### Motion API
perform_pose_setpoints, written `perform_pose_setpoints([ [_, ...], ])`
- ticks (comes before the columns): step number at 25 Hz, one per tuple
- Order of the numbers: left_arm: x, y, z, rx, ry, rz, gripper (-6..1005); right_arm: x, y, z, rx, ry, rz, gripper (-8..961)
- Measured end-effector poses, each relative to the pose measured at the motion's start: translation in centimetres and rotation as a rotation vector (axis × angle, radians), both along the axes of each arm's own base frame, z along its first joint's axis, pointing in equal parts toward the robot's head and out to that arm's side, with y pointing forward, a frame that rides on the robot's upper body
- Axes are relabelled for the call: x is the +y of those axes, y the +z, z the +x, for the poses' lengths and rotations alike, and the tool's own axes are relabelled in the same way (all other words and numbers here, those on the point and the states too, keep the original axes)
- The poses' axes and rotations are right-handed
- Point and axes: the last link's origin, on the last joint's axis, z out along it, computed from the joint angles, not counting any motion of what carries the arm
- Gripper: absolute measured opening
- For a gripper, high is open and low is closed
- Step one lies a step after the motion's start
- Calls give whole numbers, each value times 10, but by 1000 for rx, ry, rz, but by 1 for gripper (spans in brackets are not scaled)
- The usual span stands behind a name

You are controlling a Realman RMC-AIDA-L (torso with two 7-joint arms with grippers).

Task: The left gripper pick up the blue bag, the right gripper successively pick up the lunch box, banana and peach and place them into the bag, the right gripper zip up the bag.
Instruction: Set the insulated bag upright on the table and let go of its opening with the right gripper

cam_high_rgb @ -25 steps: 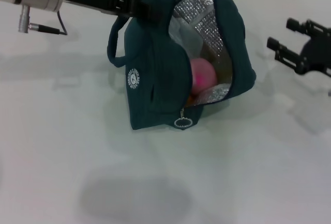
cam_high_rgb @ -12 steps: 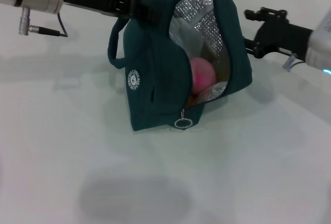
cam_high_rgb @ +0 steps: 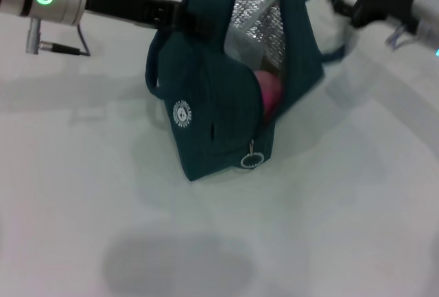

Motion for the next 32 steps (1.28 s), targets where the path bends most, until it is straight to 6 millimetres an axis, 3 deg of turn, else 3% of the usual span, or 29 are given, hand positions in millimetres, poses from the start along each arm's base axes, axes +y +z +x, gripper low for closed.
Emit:
perform_pose_setpoints([
  [5, -5, 0, -10, 1, 16, 0, 47, 0, 31, 0, 123, 47, 192, 604],
  [11, -12, -2, -24, -1, 41, -2, 48, -14, 43, -5, 180, 149, 242, 605],
  [15, -22, -12, -29, -20, 56, -48, 48, -37, 44, -18, 202, 275, 202, 605],
  [18, -31, -18, -32, -83, 40, -74, 48, -65, 51, -35, 185, 399, 206, 605],
  [22, -35, -13, -37, -142, 21, -44, 47, -87, 58, -54, 159, 471, 225, 605],
  [26, -36, -5, -46, -173, 28, -6, 47, -80, 51, -54, 134, 405, 199, 604],
  [32, -27, -2, -43, -171, 23, 17, 47, -44, 16, -20, 50, 176, 105, 603],
])
